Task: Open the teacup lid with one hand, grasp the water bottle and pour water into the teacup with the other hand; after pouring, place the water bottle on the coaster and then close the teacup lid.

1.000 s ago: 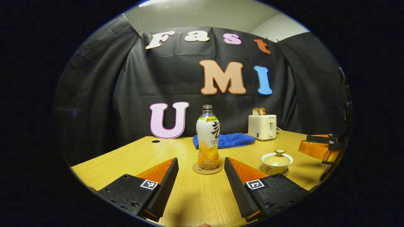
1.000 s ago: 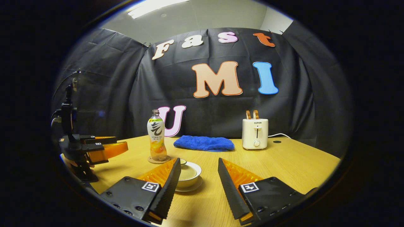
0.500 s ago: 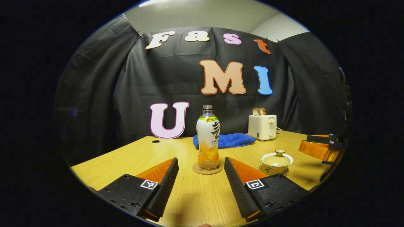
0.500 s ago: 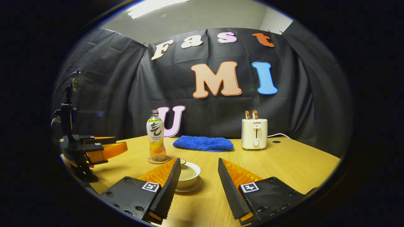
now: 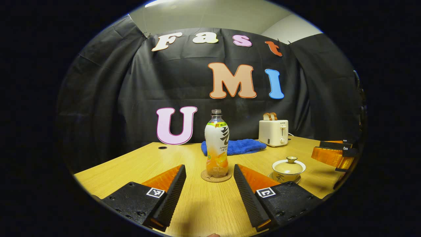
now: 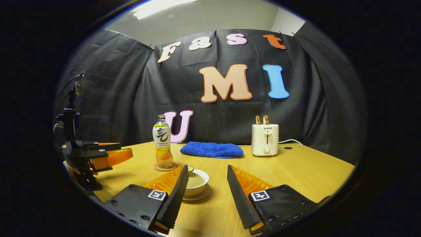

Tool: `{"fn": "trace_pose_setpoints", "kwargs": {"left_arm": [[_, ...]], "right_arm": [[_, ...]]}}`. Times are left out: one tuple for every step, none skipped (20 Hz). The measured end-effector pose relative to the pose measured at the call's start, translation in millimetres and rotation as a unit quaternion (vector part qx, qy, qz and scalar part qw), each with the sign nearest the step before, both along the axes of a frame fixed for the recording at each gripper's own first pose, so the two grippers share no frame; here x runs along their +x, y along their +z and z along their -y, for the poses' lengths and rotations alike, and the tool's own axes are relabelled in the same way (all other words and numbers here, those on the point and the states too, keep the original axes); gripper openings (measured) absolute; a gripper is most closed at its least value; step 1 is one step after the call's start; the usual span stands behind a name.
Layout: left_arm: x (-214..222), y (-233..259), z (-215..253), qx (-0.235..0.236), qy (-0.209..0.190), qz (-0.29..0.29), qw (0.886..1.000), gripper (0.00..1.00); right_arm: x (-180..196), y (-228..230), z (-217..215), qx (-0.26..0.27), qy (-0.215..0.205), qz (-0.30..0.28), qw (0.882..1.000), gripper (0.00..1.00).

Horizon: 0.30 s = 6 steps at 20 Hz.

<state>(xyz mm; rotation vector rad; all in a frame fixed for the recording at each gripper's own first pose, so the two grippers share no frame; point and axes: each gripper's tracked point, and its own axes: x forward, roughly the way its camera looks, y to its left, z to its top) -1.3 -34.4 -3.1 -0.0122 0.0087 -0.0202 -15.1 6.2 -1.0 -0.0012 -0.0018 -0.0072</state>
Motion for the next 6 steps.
{"fn": "trace_pose_setpoints", "kwargs": {"left_arm": [[-0.3, 0.2, -0.6, 0.0, 0.0, 0.0, 1.0, 0.85], [0.1, 0.6, -0.2, 0.0, 0.0, 0.0, 1.0, 0.85], [-0.1, 0.7, -0.4, 0.0, 0.0, 0.0, 1.0, 0.85], [-0.2, 0.5, -0.2, 0.0, 0.0, 0.0, 1.0, 0.85], [0.0, 0.9, -0.2, 0.0, 0.0, 0.0, 1.0, 0.85], [0.2, 0.1, 0.2, 0.0, 0.0, 0.0, 1.0, 0.85]], "right_arm": [[-0.3, 0.5, -0.1, 0.0, 0.0, 0.0, 1.0, 0.82], [-0.9, 0.2, -0.2, 0.0, 0.0, 0.0, 1.0, 0.82], [-0.4, 0.2, -0.3, 0.0, 0.0, 0.0, 1.0, 0.78], [0.0, 0.2, -0.3, 0.0, 0.0, 0.0, 1.0, 0.82], [0.5, 0.3, -0.2, 0.0, 0.0, 0.0, 1.0, 0.82], [0.0, 0.1, -0.2, 0.0, 0.0, 0.0, 1.0, 0.82]]}}
